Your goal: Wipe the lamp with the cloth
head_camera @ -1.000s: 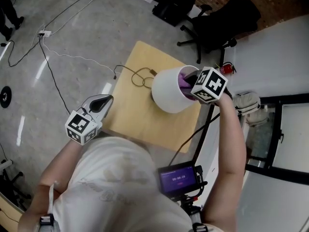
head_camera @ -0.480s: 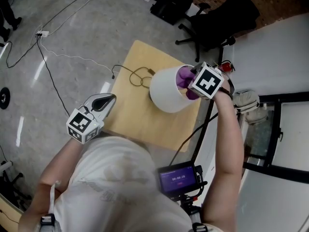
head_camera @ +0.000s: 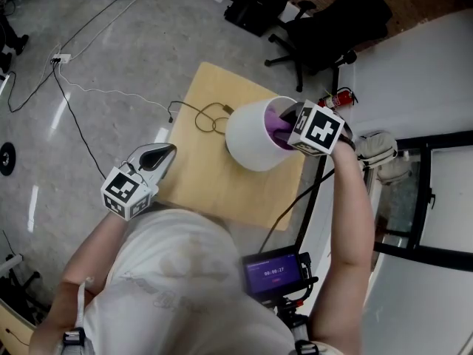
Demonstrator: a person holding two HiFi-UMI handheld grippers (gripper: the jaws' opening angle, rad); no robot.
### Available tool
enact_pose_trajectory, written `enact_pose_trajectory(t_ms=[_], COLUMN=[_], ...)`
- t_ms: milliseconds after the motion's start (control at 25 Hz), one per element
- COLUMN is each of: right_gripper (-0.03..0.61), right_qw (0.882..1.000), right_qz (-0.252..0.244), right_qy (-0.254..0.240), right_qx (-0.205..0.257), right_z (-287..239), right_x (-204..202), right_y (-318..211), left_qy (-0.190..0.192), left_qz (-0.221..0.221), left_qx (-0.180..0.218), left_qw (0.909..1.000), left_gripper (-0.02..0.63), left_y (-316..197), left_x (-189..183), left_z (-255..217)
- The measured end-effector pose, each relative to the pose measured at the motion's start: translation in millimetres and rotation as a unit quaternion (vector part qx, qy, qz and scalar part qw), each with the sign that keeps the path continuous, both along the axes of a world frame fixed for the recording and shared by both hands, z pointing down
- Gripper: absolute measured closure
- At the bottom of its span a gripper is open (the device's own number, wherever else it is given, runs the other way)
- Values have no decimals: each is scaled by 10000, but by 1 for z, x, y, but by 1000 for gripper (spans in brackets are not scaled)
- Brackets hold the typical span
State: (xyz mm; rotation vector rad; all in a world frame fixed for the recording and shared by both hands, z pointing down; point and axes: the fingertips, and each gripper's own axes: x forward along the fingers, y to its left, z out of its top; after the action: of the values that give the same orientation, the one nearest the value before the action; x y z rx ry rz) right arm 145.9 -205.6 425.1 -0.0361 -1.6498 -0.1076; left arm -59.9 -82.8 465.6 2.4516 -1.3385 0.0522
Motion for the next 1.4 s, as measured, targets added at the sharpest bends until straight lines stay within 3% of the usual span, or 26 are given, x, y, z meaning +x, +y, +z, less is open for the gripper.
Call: enact_pose_trajectory(t_ms=[200,320,560,720,880,1160,1400], right_gripper=[476,476,480,478,477,474,474], right_qw=[9927,9881,9898,9952,9979,9931,9767], right_qz=[352,392,263,311,213,511,1006], right_qy=[493,574,556,211,330,-75,-808], right_qx=[1046,1373,1284,906,510,1054,1713], right_z=[-5,1,11,6,11,-32,-71], right_x=[16,16,14,6,9,7,6], right_y=[-33,-43,-39,-24,-7,-12,-19], left_qy=[-5,-10,-14,-4,-2,9,-10], left_qz=[47,62,22,21,68,202,281], left_qx=[-11,-13,-5,11,48,112,146], left_qw=[10000,10000,10000,10000,10000,9997,9995], left_gripper=[612,612,612,612,612,612,612], left_y=[1,2,5,6,7,12,24], left_x=[2,1,-6,-10,-10,-18,-34], left_z=[0,0,-1,-2,-3,-7,-8])
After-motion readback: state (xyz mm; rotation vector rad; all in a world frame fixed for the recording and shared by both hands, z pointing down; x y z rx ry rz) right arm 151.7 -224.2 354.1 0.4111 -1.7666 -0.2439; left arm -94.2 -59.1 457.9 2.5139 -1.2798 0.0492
